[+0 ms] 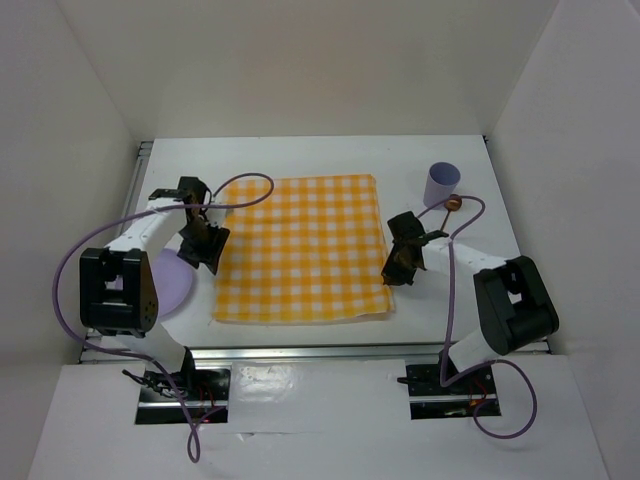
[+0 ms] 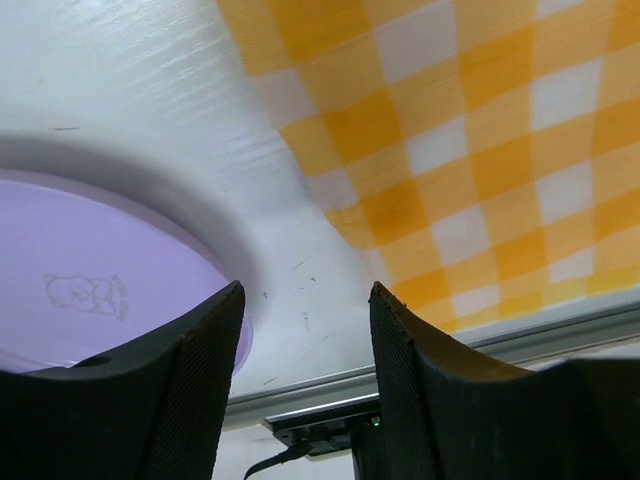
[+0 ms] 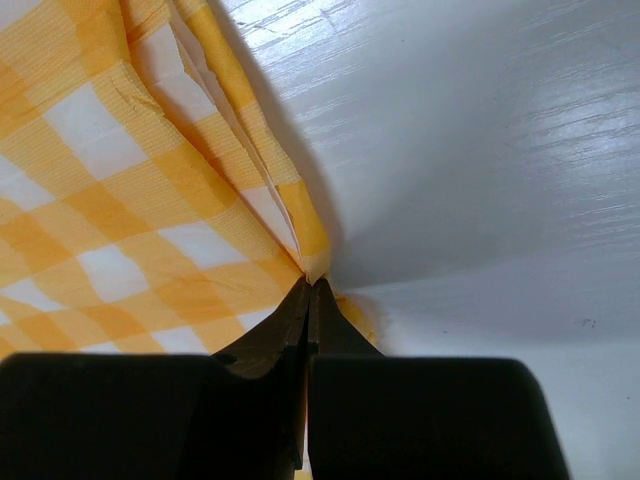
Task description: Set the dinner table for one person
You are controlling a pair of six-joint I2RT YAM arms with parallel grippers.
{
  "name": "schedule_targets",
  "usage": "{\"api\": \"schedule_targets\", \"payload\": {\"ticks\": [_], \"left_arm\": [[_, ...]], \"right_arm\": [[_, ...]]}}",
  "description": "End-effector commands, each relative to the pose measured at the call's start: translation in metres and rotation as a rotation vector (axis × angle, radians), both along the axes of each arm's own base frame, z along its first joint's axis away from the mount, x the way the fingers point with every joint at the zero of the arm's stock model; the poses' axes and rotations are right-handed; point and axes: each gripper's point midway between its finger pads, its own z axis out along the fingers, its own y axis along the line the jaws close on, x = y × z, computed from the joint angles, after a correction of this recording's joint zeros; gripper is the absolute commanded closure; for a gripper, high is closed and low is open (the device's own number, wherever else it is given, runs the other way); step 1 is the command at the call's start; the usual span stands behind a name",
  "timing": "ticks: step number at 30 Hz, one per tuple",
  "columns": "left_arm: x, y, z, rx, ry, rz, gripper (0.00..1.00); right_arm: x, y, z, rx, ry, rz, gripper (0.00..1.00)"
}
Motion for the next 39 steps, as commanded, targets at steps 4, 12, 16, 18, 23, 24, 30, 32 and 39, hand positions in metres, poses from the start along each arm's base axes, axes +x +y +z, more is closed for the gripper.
{"api": "schedule_targets", "payload": {"ticks": [4, 12, 16, 18, 23, 24, 30, 32, 39], "left_arm": [[0.001, 0.041, 0.015, 0.089, -0.054, 0.115, 0.39], [0.0, 0.082, 0.016, 0.132, -0.066, 0.222, 0.39], [-0.002, 0.11, 0.015, 0.208, -0.09, 0.279, 0.39], [-0.003, 0.125, 0.015, 0.237, -0.11, 0.324, 0.38], [-0.018, 0.164, 0.014, 0.348, -0.156, 0.449, 0.33], [-0.023, 0.177, 0.02, 0.367, -0.192, 0.51, 0.3], [-0.043, 0.227, 0.017, 0.382, -0.289, 0.758, 0.26], [-0.045, 0.225, 0.009, 0.353, -0.26, 0.761, 0.26], [-0.063, 0.229, -0.021, 0.26, -0.182, 0.807, 0.26]], "right_arm": [[-0.019, -0.033, -0.012, -0.146, 0.058, -0.056, 1.0], [-0.018, -0.044, -0.006, -0.182, 0.029, -0.068, 1.0], [-0.007, -0.04, 0.004, -0.182, 0.009, -0.028, 0.9], [-0.006, -0.033, 0.006, -0.15, 0.01, 0.006, 0.73], [0.007, -0.011, 0.032, -0.116, -0.08, 0.075, 0.42], [0.009, -0.006, 0.036, -0.111, -0.092, 0.088, 0.42], [0.026, 0.03, 0.057, -0.114, -0.159, 0.202, 0.42], [0.03, 0.036, 0.06, -0.122, -0.163, 0.215, 0.42], [0.029, 0.054, 0.056, -0.133, -0.155, 0.265, 0.42]]}}
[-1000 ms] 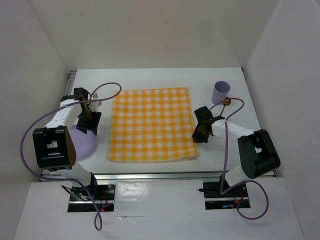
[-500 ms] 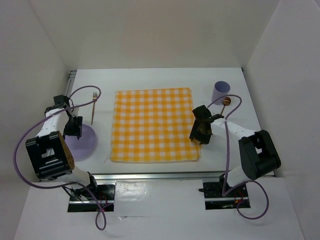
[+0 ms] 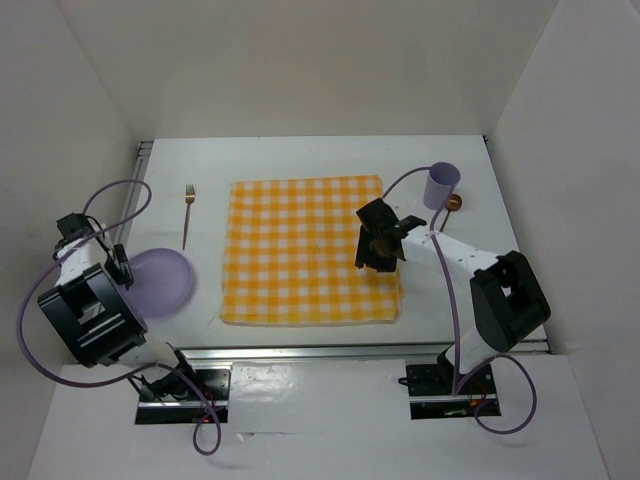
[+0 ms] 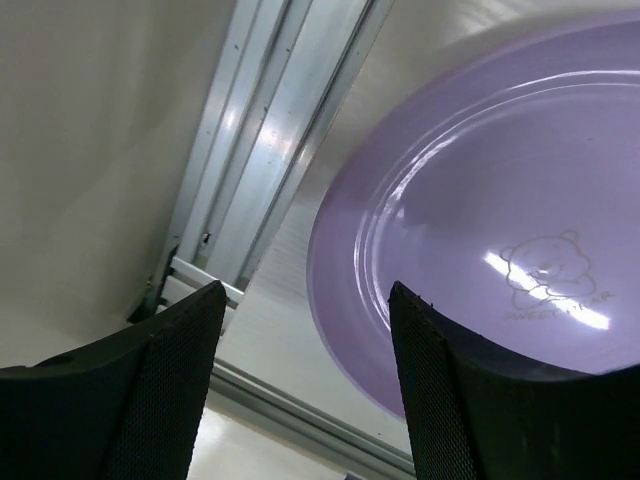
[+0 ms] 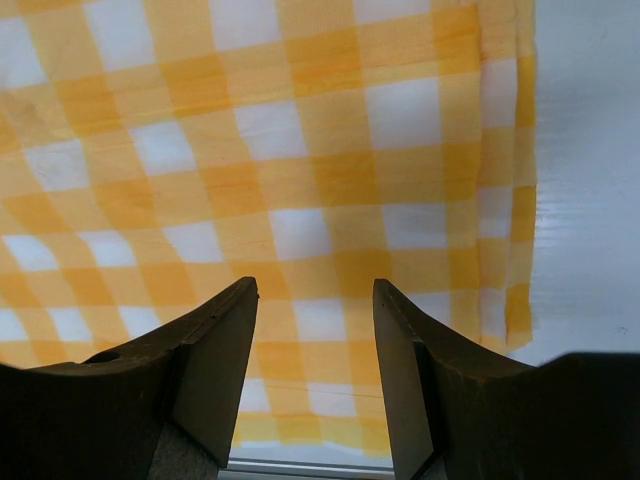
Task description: Set the dinner table for one person
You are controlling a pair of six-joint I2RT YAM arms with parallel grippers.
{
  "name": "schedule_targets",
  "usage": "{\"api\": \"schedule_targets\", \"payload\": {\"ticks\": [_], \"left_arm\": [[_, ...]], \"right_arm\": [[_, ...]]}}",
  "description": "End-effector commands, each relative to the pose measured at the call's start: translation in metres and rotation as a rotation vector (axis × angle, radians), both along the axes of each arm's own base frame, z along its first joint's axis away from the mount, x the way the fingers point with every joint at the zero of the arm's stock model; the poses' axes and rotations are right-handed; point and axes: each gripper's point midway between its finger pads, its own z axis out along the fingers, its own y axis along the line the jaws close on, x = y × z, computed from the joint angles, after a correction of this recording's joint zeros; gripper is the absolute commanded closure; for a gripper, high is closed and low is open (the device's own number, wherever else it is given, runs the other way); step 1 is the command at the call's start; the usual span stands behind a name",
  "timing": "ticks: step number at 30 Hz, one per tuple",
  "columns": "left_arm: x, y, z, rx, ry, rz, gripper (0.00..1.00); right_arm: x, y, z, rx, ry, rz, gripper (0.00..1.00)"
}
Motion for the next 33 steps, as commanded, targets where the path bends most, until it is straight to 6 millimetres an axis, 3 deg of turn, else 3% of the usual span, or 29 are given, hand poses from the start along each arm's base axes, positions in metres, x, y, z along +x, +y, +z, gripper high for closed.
{"api": "schedule_targets", "payload": {"ticks": [1, 7, 10, 12, 13, 16, 17, 25, 33], "left_arm": [[-0.006, -0.006, -0.024, -0.125, 0.005, 0.004, 0.26], [-0.015, -0.017, -0.04, -0.225, 0.043, -0.031, 0.26], [-0.016, -0.026, -0.045, -0.275, 0.049, -0.06, 0.34], [-0.019, -0.031, -0.051, -0.307, 0.069, -0.072, 0.44], [-0.02, -0.033, -0.057, -0.337, 0.071, -0.067, 0.65], [-0.021, -0.035, -0.06, -0.39, 0.068, -0.05, 0.84], [-0.02, -0.034, -0.063, -0.398, 0.076, -0.049, 1.0], [-0.019, -0.037, -0.056, -0.443, 0.056, -0.051, 1.0], [0.017, -0.075, 0.01, -0.686, -0.138, -0.291, 1.0]], "right_arm": [[0.002, 0.007, 0.006, -0.025, -0.016, 0.025, 0.42], [0.003, 0.001, 0.011, -0.045, -0.036, 0.012, 0.42], [0.005, 0.0, 0.014, -0.047, -0.048, 0.007, 0.42], [0.005, 0.0, 0.019, -0.042, -0.056, 0.007, 0.42], [0.005, 0.0, 0.019, -0.042, -0.056, 0.007, 0.42], [0.007, -0.001, 0.022, -0.049, -0.06, 0.003, 0.42], [0.007, -0.001, 0.022, -0.049, -0.06, 0.003, 0.42], [0.005, -0.006, 0.029, -0.059, -0.077, -0.006, 0.42], [0.011, 0.001, 0.045, -0.044, -0.107, 0.009, 0.42]]}}
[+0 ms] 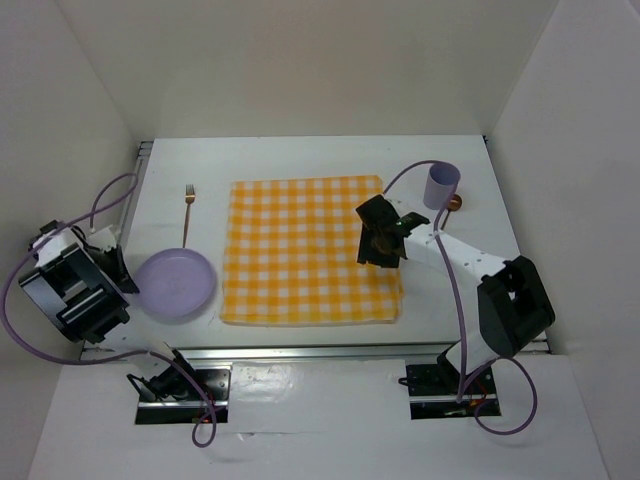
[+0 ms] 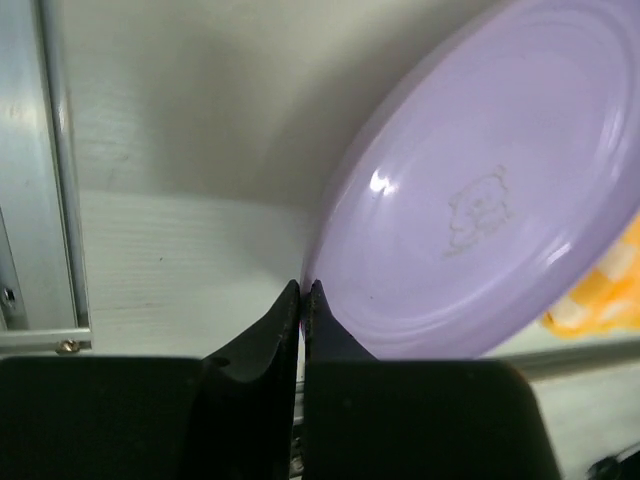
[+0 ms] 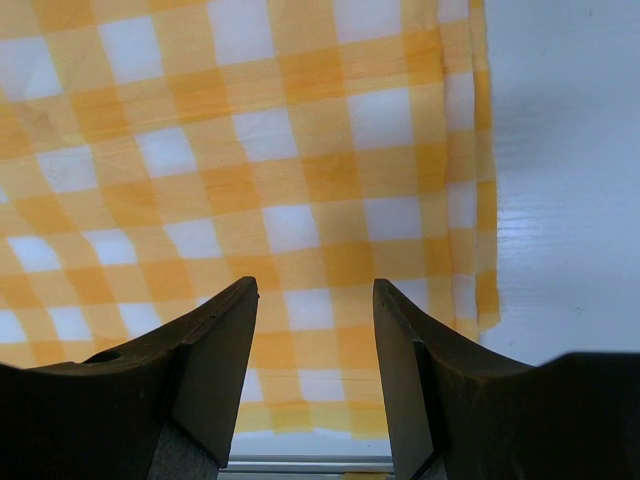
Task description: Set the dinner table for one person
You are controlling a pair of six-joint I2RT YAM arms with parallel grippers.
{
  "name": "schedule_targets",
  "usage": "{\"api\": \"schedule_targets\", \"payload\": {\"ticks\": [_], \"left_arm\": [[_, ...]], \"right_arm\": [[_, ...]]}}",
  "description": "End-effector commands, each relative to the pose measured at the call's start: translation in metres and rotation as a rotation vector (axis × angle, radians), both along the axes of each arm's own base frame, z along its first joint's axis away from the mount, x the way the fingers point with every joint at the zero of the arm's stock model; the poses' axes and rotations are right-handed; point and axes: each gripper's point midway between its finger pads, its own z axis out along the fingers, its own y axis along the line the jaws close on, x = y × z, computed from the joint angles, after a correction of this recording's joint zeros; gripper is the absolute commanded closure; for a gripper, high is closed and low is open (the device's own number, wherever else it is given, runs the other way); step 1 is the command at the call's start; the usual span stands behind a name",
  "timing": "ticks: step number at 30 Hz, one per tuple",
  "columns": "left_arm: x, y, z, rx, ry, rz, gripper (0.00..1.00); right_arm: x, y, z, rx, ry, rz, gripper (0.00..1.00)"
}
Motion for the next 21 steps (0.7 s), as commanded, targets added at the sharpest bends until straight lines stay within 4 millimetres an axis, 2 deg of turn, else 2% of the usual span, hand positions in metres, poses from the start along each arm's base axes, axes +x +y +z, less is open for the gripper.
{"api": "schedule_targets", "payload": {"ticks": [1, 4, 7, 10, 11, 13, 14, 16, 17, 18, 19, 20, 21], "left_arm": [[0.016, -0.027, 0.036, -0.162, -0.121, -0.102, 1.0], [0.025, -0.03, 0.052, -0.187, -0.177, -0.13, 1.0], [0.027, -0.036, 0.064, -0.222, -0.206, -0.148, 1.0], [0.032, -0.052, 0.068, -0.266, -0.212, -0.202, 1.0], [0.036, -0.064, 0.07, -0.286, -0.212, -0.234, 1.0], [0.043, -0.077, 0.074, -0.293, -0.214, -0.254, 1.0], [0.048, -0.094, 0.078, -0.293, -0.211, -0.307, 1.0], [0.062, -0.108, 0.088, -0.273, -0.23, -0.334, 1.0], [0.07, -0.115, 0.091, -0.272, -0.247, -0.352, 1.0], [0.074, -0.133, 0.091, -0.28, -0.239, -0.398, 1.0], [0.081, -0.14, 0.096, -0.282, -0.241, -0.392, 1.0], [0.087, -0.147, 0.099, -0.276, -0.252, -0.409, 1.0], [0.095, -0.161, 0.102, -0.272, -0.265, -0.45, 1.0]], "right_arm": [[0.012, 0.008, 0.031, 0.013, -0.081, 0.023, 0.42], [0.017, 0.014, 0.042, 0.025, -0.117, 0.05, 0.42], [0.019, 0.035, 0.056, 0.113, -0.159, 0.108, 0.42], [0.023, 0.07, 0.086, 0.265, -0.243, 0.213, 0.42], [0.028, 0.088, 0.103, 0.333, -0.307, 0.261, 0.42], [0.022, 0.116, 0.12, 0.456, -0.328, 0.357, 0.39], [0.029, 0.129, 0.132, 0.508, -0.368, 0.388, 0.36], [0.022, 0.155, 0.142, 0.58, -0.364, 0.472, 0.31], [0.027, 0.164, 0.155, 0.592, -0.396, 0.493, 0.29], [0.029, 0.175, 0.146, 0.591, -0.367, 0.509, 0.27], [0.035, 0.182, 0.157, 0.607, -0.373, 0.522, 0.25], [0.037, 0.188, 0.156, 0.615, -0.364, 0.532, 0.25], [0.04, 0.192, 0.146, 0.609, -0.333, 0.535, 0.25]]}}
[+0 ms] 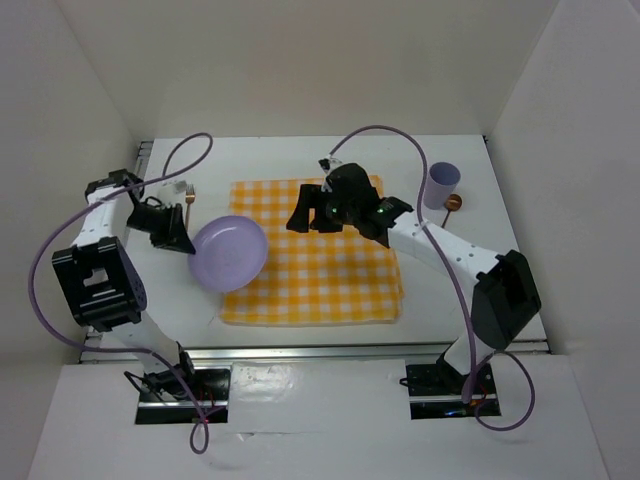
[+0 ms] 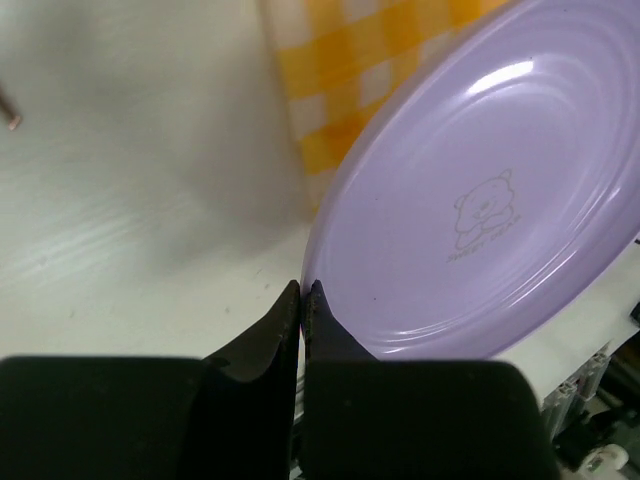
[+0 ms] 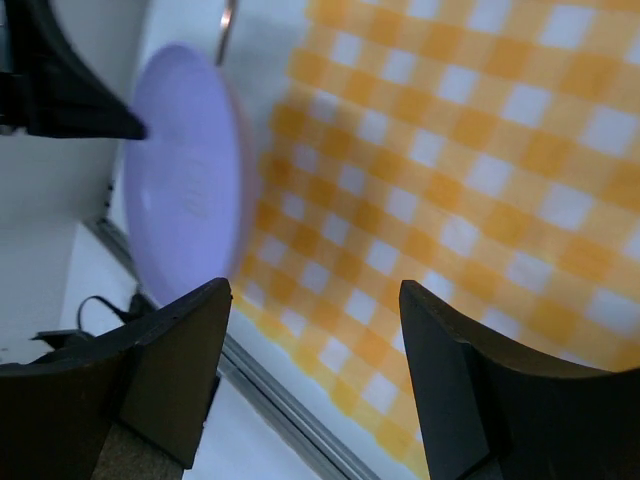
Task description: Set the dinner table for one person
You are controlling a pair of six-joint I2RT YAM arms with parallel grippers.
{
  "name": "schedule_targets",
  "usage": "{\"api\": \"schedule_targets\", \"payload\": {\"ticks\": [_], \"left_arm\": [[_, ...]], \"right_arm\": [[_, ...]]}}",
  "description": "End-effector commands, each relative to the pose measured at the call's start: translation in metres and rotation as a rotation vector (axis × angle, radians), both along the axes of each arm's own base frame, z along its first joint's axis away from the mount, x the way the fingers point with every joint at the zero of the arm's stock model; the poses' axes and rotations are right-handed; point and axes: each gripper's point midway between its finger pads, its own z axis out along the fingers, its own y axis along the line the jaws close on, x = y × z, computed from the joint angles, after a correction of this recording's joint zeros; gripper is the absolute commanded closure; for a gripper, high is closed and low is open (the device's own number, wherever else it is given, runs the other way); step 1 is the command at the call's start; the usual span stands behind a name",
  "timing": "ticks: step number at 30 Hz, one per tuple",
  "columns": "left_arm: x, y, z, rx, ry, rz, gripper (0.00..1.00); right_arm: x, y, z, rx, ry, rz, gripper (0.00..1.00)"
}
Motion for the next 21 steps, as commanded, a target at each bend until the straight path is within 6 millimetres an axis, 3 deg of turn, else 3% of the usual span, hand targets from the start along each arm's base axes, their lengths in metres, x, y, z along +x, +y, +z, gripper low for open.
{"api": "schedule_targets", "payload": {"ticks": [1, 5, 6, 12, 15, 16, 18, 21], "left_arm": [[0.024, -0.037, 0.032, -0.051, -0.089, -0.021, 1.0], [0.038, -0.065, 0.042, -0.041, -0.099, -0.074, 1.0], [0.039, -0.077, 0.04, -0.043, -0.098, -0.112, 1.0], [0.047, -0.096, 0.045, 0.0, -0.12, -0.168, 1.0], [0.05, -0.102, 0.049, 0.023, -0.138, -0.19, 1.0], [0.048, -0.102, 0.046, 0.018, -0.115, -0.183, 1.0], [0.051, -0.1, 0.048, 0.031, -0.123, -0.18, 1.0], [0.05, -0.1, 0.046, 0.05, -0.12, -0.186, 1.0]], "right_arm": [[0.008, 0.037, 0.025, 0.104, -0.051, 0.122, 0.24], [0.007, 0.054, 0.019, 0.147, -0.015, 0.177, 0.22], [0.007, 0.056, 0.009, 0.139, 0.01, 0.186, 0.22], [0.003, 0.063, 0.0, 0.153, 0.045, 0.194, 0.23], [-0.001, 0.061, -0.007, 0.147, 0.064, 0.201, 0.4], [-0.002, 0.062, -0.007, 0.152, 0.072, 0.196, 0.56], [0.0, 0.056, -0.014, 0.133, 0.077, 0.157, 0.71], [0.001, 0.052, -0.016, 0.119, 0.075, 0.137, 0.86]]}}
